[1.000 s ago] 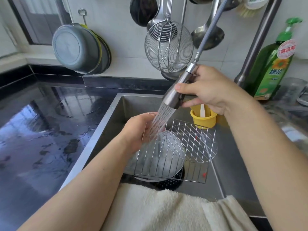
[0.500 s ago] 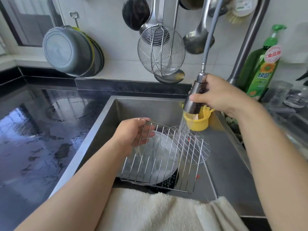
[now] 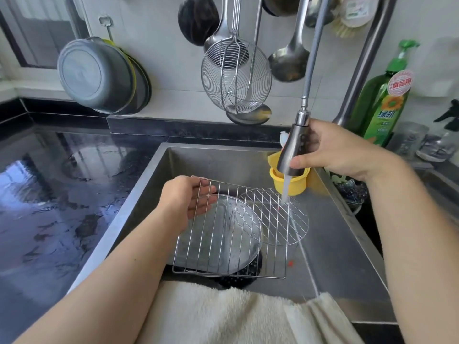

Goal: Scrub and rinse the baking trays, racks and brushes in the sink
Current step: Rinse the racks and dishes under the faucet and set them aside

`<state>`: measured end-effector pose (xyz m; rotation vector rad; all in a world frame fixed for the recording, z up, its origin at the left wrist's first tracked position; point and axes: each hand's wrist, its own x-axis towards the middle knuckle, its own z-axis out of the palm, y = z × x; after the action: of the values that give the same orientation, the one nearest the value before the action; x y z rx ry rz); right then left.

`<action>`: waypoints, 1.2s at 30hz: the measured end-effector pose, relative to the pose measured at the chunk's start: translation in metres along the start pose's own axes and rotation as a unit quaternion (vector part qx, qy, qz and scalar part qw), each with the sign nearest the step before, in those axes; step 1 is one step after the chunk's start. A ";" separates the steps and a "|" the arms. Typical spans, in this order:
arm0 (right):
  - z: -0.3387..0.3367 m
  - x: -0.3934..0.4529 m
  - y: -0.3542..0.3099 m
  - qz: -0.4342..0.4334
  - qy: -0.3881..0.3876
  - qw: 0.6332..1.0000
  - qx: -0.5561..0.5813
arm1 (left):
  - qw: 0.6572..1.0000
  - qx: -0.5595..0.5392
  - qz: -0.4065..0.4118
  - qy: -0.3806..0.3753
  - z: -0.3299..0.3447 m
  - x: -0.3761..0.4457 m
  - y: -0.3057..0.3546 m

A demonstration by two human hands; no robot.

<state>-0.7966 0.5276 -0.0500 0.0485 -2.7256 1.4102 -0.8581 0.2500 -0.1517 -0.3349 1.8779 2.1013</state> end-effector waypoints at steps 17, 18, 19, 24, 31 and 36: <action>0.074 0.031 -0.022 -0.068 0.071 0.990 0.103 | 0.994 0.034 0.025 -0.104 0.013 -0.009 0.000; 0.079 0.032 -0.027 -0.073 0.067 0.988 0.121 | 0.993 0.040 0.026 -0.111 0.014 -0.010 0.000; 0.082 0.034 -0.030 -0.078 0.065 0.986 0.129 | 0.992 0.042 0.027 -0.114 0.014 -0.010 0.000; 0.079 0.038 -0.018 -0.039 0.137 0.989 0.030 | 0.990 0.070 0.046 -0.113 0.010 -0.011 0.000; 0.023 0.026 -0.008 0.076 0.028 0.996 -0.023 | 0.990 0.093 0.064 -0.085 0.010 -0.013 0.001; 0.009 0.023 0.006 0.105 0.071 0.987 -0.095 | 0.989 0.096 0.090 -0.060 0.007 -0.023 0.005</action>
<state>-0.8206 0.5241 -0.0582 -0.3452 -2.7955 1.1385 -0.8382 0.2552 -0.1373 0.0054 2.0844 1.9768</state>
